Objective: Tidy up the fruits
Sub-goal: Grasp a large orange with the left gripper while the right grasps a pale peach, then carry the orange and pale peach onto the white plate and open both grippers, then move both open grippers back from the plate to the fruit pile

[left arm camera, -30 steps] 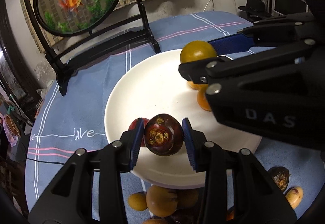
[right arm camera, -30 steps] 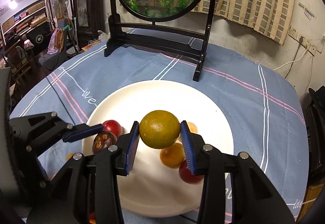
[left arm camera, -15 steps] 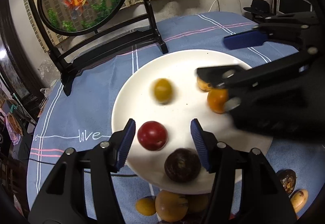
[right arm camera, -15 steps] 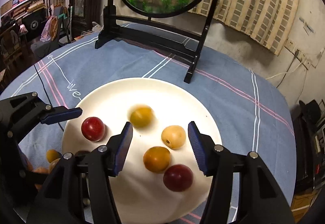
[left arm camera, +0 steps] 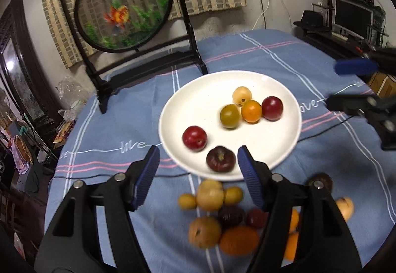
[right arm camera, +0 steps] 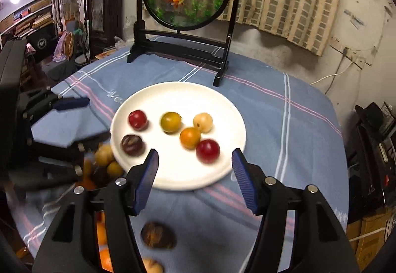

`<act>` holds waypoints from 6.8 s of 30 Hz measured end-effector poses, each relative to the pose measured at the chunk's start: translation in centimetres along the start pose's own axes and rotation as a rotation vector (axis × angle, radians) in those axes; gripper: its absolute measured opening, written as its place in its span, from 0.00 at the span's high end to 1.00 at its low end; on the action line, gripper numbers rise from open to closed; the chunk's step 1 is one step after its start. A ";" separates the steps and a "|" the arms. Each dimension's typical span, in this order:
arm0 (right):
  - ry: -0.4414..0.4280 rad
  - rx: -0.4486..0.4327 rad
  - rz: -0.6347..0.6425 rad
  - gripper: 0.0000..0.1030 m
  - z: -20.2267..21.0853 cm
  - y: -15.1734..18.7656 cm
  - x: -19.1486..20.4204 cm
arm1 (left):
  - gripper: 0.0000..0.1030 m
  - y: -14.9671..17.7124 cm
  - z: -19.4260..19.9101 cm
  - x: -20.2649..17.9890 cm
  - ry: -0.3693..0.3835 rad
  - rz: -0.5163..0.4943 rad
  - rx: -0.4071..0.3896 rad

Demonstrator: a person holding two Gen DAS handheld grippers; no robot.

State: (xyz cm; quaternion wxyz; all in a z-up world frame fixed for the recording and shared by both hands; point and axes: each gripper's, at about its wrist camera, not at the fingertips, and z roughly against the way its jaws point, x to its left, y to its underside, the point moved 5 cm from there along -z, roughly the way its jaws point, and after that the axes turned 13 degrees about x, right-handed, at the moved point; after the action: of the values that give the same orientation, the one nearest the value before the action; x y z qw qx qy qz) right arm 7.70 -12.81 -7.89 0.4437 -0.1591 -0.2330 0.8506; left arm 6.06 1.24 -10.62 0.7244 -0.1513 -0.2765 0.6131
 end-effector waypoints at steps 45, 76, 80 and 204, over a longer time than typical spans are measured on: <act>-0.059 0.154 0.177 0.59 -1.6 16.9 1.1 | 0.44 9.5 0.7 -15.4 0.234 -0.382 0.126; -0.145 -0.020 0.074 0.59 1.2 9.8 5.0 | 0.59 5.5 2.8 -2.7 0.130 0.022 0.038; -0.135 -0.080 0.035 0.59 1.7 5.4 4.5 | 0.59 3.1 2.2 -1.3 0.102 0.070 0.018; -0.154 0.143 -0.013 0.59 -6.1 10.2 13.0 | 0.27 12.0 1.2 4.6 0.105 0.213 0.145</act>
State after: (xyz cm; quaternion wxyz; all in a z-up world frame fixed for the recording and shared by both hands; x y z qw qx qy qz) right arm -3.54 -5.50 -19.34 0.4404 -0.0594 -0.2060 0.8718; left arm -3.86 7.98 -15.40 0.6777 -0.1589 -0.1758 0.6961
